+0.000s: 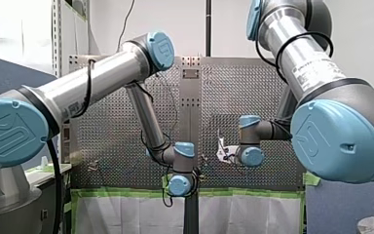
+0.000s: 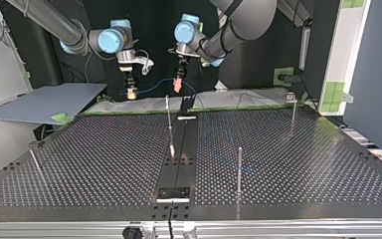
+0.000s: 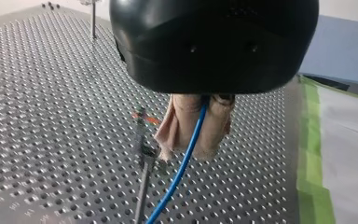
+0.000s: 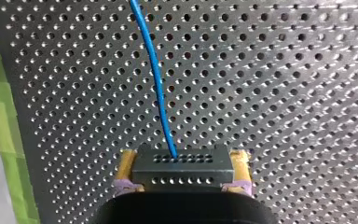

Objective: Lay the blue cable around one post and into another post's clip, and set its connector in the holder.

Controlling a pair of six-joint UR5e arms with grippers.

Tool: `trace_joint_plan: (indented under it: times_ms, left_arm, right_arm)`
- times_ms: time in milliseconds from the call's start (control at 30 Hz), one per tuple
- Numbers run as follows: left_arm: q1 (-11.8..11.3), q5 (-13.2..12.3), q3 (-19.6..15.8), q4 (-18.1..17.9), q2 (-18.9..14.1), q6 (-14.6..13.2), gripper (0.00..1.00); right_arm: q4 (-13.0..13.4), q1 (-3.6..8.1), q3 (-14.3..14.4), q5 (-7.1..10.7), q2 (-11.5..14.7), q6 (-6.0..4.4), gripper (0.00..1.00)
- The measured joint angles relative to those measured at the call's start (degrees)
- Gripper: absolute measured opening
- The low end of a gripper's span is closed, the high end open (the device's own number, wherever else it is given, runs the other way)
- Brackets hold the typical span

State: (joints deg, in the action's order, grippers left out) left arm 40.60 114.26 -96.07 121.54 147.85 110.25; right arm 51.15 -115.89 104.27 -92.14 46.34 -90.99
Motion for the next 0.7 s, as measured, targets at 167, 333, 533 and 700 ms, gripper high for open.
trace_joint_plan:
  times_ms: [167,333,533,700]
  left_arm:
    - [-0.04,0.11,0.43,0.02,0.72,0.04,0.09]
    - [-0.76,0.47,1.02,-0.54,0.74,-0.01,0.09]
    - [-1.15,0.90,3.28,-0.07,0.76,-0.26,0.09]
    - [-1.22,1.88,4.77,0.87,0.75,-1.26,0.09]
  right_arm:
    - [-0.80,0.42,-1.44,-0.20,-0.65,0.00,0.00]
    - [-1.65,1.36,-2.71,-0.21,-0.99,0.17,0.00]
    - [-2.71,2.22,-3.87,-0.08,-1.09,0.20,0.00]
    - [-3.20,2.90,-4.48,0.24,-1.11,0.08,0.00]
